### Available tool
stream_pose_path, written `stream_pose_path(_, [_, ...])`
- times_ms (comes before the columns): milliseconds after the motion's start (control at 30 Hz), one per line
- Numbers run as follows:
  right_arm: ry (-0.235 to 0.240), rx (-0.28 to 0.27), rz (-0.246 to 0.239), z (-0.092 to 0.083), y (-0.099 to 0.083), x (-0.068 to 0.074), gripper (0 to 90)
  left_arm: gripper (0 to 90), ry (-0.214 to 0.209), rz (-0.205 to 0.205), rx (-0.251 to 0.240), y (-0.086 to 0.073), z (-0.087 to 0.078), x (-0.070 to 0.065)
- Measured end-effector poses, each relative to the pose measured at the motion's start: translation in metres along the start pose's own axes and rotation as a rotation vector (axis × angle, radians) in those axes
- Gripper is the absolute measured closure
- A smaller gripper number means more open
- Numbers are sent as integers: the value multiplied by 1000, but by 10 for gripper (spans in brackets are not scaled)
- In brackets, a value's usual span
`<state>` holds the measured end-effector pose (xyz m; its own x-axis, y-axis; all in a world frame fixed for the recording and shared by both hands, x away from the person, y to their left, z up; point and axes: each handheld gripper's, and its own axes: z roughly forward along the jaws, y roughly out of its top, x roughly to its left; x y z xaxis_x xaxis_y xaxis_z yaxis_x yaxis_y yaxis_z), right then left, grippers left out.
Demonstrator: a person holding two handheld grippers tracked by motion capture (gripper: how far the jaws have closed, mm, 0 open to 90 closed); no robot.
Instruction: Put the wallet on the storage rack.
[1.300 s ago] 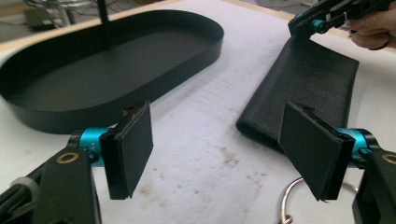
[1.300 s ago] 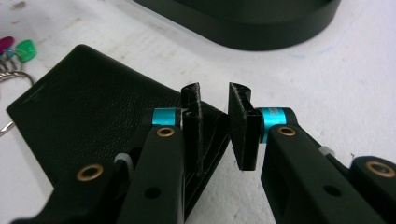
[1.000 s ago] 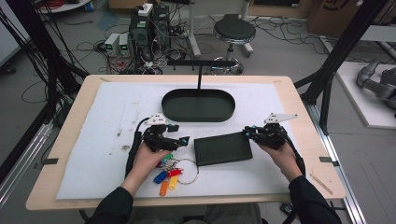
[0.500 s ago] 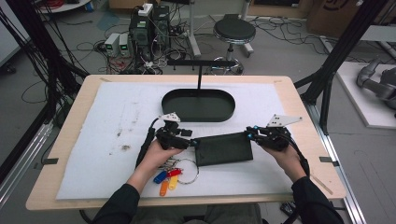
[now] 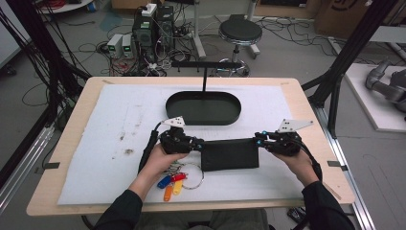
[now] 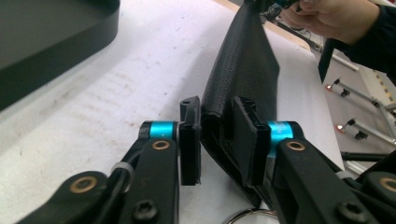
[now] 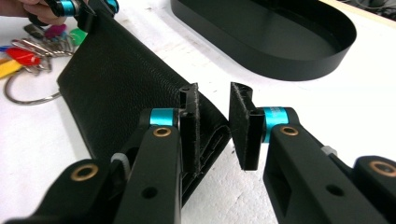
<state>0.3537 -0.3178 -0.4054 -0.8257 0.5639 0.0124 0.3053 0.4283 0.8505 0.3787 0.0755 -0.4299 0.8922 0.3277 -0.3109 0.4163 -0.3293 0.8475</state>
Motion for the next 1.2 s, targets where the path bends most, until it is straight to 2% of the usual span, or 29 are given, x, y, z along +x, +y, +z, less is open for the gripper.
stream_pose_path(67, [16,-4,-1,-2,-1,-1,737,742,4,48,-18,1,-3,-8])
stream_pose_path(100, [25,-9,2,-3,-1,-2,726,747,4,48,-18,1,-3,-8])
stream_pose_path(133, [36,-18,7,-4,-1,-3,690,749,9,65,-23,1,-4,-11])
stream_pose_path(167, [44,-31,12,-5,-1,-4,641,751,20,112,-35,0,-5,-17])
stream_pose_path(233, [49,-72,36,-9,0,-6,545,753,30,164,-51,0,-7,-25])
stream_pose_path(300, [70,-111,69,-13,0,-9,485,755,40,214,-64,-2,-8,-33])
stream_pose_path(400, [91,-127,85,-15,-1,-12,426,757,39,249,-69,-3,-10,-39])
stream_pose_path(433, [108,-132,93,-16,-2,-13,394,757,38,254,-74,-3,-10,-41])
stream_pose_path(467, [150,-136,98,-15,-3,-15,356,757,38,276,-77,-4,-11,-44])
stream_pose_path(500, [150,-136,98,-15,-3,-15,356,757,38,276,-77,-4,-11,-44])
stream_pose_path(533, [191,-128,79,-14,-4,-14,340,757,41,282,-85,-5,-11,-46])
stream_pose_path(600, [217,-110,56,-13,-5,-12,334,757,33,293,-89,-6,-11,-47])
stream_pose_path(700, [257,-41,35,-6,-8,-8,352,756,21,304,-88,-6,-12,-47])
stream_pose_path(767, [268,17,15,1,-11,-6,402,754,8,304,-92,-6,-12,-47])
stream_pose_path(800, [281,46,10,5,-12,-4,462,751,0,296,-95,-7,-12,-46])
stream_pose_path(833, [296,63,-9,8,-12,-2,565,736,-3,283,-93,-7,-12,-45])
stream_pose_path(867, [291,72,-27,8,-12,1,583,701,1,259,-90,-7,-12,-44])
stream_pose_path(900, [295,64,-45,7,-12,0,635,633,11,235,-78,-8,-10,-43])
stream_pose_path(933, [313,55,-42,6,-12,-1,688,527,11,235,-78,-8,-10,-43])
stream_pose_path(967, [330,43,-45,4,-11,-1,713,447,34,193,-38,-9,-5,-39])
stream_pose_path(1000, [341,38,-51,3,-11,0,732,411,30,183,-20,-10,-3,-37])
stream_pose_path(1100, [362,1,-90,0,-9,3,750,391,17,188,0,-11,2,-38])
stream_pose_path(1133, [366,-6,-100,0,-9,4,752,382,20,199,4,-11,4,-38])
stream_pose_path(1200, [363,-15,-118,1,-8,6,753,384,11,194,4,-11,7,-39])
